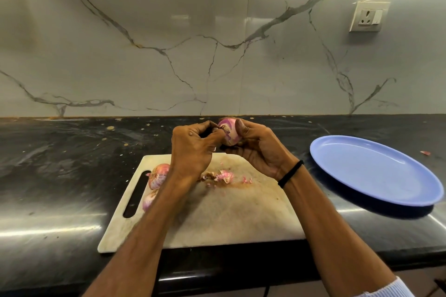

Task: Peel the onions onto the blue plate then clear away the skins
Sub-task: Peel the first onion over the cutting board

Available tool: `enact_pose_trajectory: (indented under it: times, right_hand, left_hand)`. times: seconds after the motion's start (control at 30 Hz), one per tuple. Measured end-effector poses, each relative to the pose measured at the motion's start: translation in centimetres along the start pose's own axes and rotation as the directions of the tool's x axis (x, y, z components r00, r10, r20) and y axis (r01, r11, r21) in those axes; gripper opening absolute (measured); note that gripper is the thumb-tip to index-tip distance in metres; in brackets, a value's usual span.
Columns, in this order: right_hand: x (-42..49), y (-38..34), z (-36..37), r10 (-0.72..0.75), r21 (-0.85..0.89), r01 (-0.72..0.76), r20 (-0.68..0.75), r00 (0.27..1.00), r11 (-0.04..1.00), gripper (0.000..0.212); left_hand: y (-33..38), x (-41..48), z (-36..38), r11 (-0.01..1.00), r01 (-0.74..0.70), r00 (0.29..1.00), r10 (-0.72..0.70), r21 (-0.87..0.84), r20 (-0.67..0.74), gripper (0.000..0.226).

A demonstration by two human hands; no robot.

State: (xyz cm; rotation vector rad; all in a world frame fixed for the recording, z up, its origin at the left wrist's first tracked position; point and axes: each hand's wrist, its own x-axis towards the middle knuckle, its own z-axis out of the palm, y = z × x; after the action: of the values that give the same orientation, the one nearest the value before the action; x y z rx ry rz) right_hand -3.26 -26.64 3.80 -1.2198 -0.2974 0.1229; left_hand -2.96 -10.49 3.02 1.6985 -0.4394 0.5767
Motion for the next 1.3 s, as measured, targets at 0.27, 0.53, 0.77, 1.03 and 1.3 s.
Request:
enact_pose_trajectory:
  times: [0.27,0.53,0.77,1.03,1.3]
  right_hand:
    - [0.0,-0.1,-0.2,0.012,0.14,-0.007,-0.036,0.999,0.99,0.042]
    - [0.2,-0.3,-0.2,-0.013,0.097,0.017,-0.043,0.999,0.995,0.037]
    - [0.1,-0.2,-0.5,-0.016,-0.017,0.014,-0.066,0.998,1.0,0.032]
    - [0.0,-0.1,-0.6,0.012,-0.148,-0.02,-0.056,0.998,0.989,0.035]
    - [0.1,0.3,-0.5,0.031,-0.243,-0.036,-0.022,0.999,0.969,0.034]
  left_hand:
    - [0.5,0.7,0.2,0.873,0.292,0.939,-0.34,-0.391,-0.057,0.009]
    - [0.3,0.6,-0.4,0.968,0.056,0.998,-0.048,-0.246,0.037,0.026]
    - [-0.9,1.0,-1.0,0.917,-0.351,0.936,0.335,0.192,0.109,0.026]
    - [-1.5,0.9,-0.9,0.8,-0.498,0.867,0.472,0.335,0.162,0.023]
    - [-1.7,0.5,-0.4,0.765,-0.467,0.882,0.437,0.444,0.175,0.024]
